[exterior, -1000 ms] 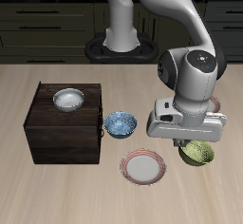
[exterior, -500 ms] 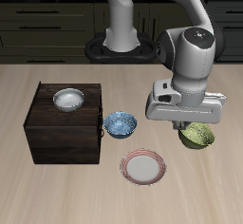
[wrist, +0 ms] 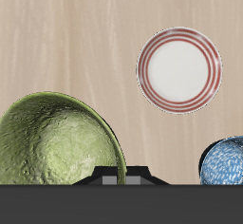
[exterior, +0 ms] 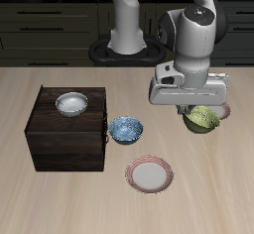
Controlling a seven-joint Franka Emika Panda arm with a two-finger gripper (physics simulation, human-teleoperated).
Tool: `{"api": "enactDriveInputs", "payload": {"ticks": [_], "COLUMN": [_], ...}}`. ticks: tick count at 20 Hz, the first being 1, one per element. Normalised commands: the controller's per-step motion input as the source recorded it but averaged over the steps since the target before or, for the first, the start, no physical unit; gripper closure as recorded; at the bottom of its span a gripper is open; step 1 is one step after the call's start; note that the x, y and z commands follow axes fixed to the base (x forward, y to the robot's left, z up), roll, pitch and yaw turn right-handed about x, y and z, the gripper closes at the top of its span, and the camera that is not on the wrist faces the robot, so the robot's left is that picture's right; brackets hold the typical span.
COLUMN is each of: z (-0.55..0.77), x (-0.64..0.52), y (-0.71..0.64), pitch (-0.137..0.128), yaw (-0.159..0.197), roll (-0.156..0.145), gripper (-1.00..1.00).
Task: Stack the green bowl on the blue bowl
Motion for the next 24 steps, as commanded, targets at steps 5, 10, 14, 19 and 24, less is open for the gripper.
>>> {"api": "enactDriveInputs", "payload": {"ticks": [5, 10, 14, 19, 24], "z": [-0.03, -0.05, -0.05, 0.02, 0.06], "x": [-0.32, -0.22, -0.15, -0.02, -0.02], "y": [-0.21, -0.26, -0.31, -0.32, -0.28], "pitch": [-0.012, -0.021, -0.007, -0.006, -0.009], "yaw": [-0.007, 0.01, 0.0, 0.003, -0.017], "roll": [0.022, -0.004, 0.009, -0.027, -0.031], "gripper": [1.0, 1.0, 1.0, 1.0, 1.0]}}
